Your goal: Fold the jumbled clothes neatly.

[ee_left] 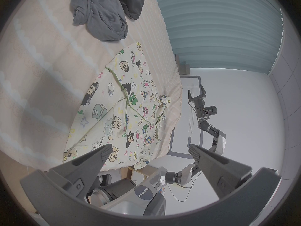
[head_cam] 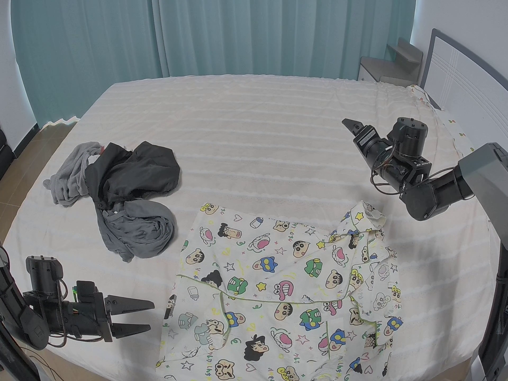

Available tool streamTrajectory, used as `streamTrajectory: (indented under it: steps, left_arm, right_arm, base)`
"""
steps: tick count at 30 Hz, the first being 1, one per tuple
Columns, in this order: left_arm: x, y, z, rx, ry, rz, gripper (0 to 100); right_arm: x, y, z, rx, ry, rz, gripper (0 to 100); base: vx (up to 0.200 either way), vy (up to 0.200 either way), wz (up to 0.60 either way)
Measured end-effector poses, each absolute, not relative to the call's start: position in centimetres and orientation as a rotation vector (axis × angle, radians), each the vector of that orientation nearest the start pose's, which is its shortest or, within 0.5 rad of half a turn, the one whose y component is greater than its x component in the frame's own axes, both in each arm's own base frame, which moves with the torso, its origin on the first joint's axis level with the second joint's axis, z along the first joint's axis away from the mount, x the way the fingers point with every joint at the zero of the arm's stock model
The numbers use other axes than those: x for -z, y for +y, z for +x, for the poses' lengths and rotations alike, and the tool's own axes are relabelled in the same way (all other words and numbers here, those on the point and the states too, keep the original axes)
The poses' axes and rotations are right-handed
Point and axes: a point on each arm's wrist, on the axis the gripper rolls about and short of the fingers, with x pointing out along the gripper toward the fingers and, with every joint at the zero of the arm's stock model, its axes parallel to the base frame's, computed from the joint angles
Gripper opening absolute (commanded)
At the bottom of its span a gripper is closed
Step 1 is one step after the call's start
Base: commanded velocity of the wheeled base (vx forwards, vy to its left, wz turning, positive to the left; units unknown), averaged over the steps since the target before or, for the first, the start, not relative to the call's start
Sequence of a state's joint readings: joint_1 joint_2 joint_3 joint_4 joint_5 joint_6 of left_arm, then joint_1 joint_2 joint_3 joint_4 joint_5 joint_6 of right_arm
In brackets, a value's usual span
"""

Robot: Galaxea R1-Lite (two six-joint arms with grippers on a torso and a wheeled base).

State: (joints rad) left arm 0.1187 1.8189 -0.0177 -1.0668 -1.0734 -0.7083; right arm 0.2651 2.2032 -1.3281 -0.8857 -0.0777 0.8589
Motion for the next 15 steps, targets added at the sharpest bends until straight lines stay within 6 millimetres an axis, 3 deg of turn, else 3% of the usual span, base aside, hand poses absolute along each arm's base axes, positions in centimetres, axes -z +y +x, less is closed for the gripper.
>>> streamTrajectory:
  steps: [6, 11, 15]
  left_arm:
    - [-4.3, 0.1, 17.6, 0.664, 0.949, -1.058, 100]
    - [-4.3, 0.1, 17.6, 0.664, 0.949, -1.058, 100]
    - [-4.3, 0.1, 17.6, 0.663, 0.951, -1.059, 100]
  right_arm:
    - [-12.0, 11.3, 42.0, -0.118, 0.193, 0.800, 100]
    - [-8.4, 10.7, 38.9, -0.052, 0.334, 0.790, 100]
    - [-6.9, 10.3, 35.7, -0.026, 0.400, 0.838, 100]
  base:
    - [0.000, 0.000, 0.00]
    - [0.000, 0.000, 0.00]
    - [0.000, 0.000, 0.00]
